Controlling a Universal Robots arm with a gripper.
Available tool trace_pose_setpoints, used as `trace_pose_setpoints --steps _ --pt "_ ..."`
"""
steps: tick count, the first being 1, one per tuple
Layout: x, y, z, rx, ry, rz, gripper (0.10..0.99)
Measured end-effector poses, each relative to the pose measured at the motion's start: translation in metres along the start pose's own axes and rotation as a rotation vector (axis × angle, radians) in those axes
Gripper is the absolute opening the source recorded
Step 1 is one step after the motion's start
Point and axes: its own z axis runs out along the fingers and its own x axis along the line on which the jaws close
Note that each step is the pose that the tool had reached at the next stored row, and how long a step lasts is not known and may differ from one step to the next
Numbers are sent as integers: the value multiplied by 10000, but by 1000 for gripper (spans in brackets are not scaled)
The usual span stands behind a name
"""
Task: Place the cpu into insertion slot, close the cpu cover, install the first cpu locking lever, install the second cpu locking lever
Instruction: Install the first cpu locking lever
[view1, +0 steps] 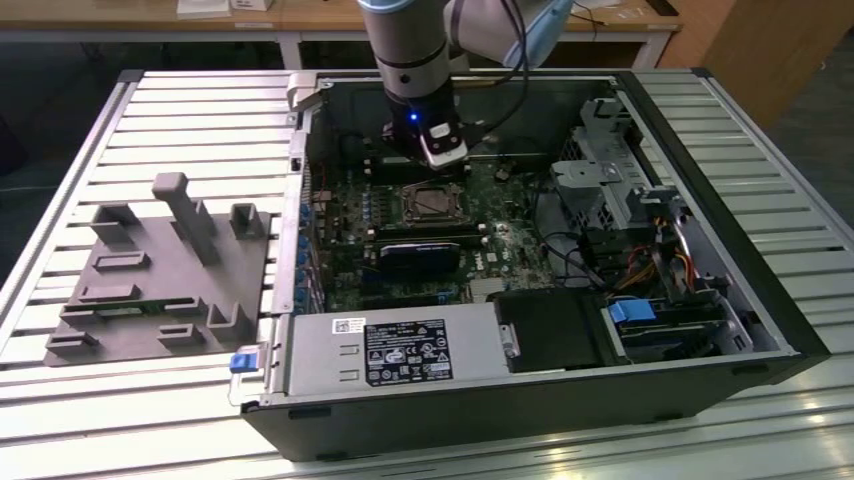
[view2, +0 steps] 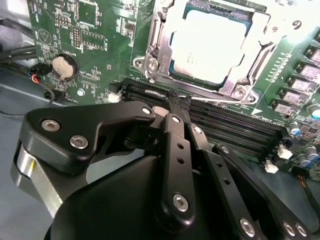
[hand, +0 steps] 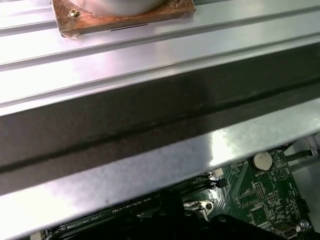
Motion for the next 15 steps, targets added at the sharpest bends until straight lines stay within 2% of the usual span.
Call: trace_pose_setpoints --steps 3,9,15 --pt "9 4 13 62 -74 74 102" --pt "50 30 21 76 -140 186 102" --pt "56 25 45 196 -281 333 102"
